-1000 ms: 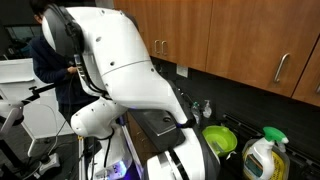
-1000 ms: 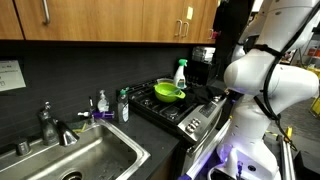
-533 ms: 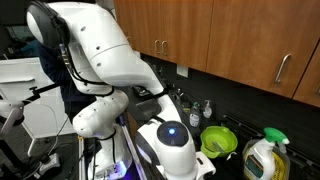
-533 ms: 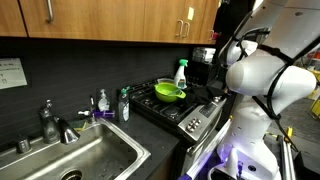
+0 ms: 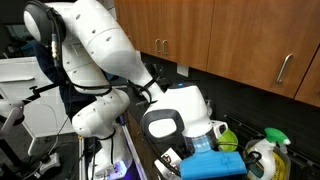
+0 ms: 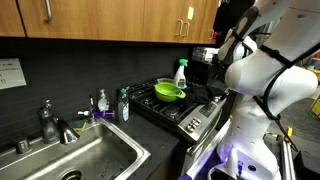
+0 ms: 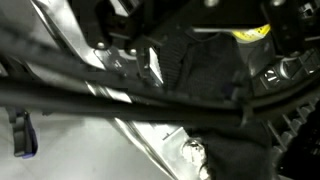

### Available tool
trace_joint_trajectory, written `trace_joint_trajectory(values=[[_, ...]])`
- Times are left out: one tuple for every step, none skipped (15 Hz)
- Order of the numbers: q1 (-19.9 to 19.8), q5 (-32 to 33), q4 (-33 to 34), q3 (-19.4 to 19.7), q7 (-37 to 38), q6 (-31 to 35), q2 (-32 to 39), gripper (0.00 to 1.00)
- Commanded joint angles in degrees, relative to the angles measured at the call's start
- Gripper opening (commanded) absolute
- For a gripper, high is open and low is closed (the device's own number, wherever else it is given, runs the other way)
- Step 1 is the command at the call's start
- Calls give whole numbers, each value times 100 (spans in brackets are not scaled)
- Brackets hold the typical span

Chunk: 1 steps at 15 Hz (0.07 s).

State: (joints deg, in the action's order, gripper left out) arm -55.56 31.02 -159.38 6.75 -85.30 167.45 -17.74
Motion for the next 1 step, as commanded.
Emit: trace_joint_trajectory(values=[[-202,1443,27,-106,784,349,-259,100]])
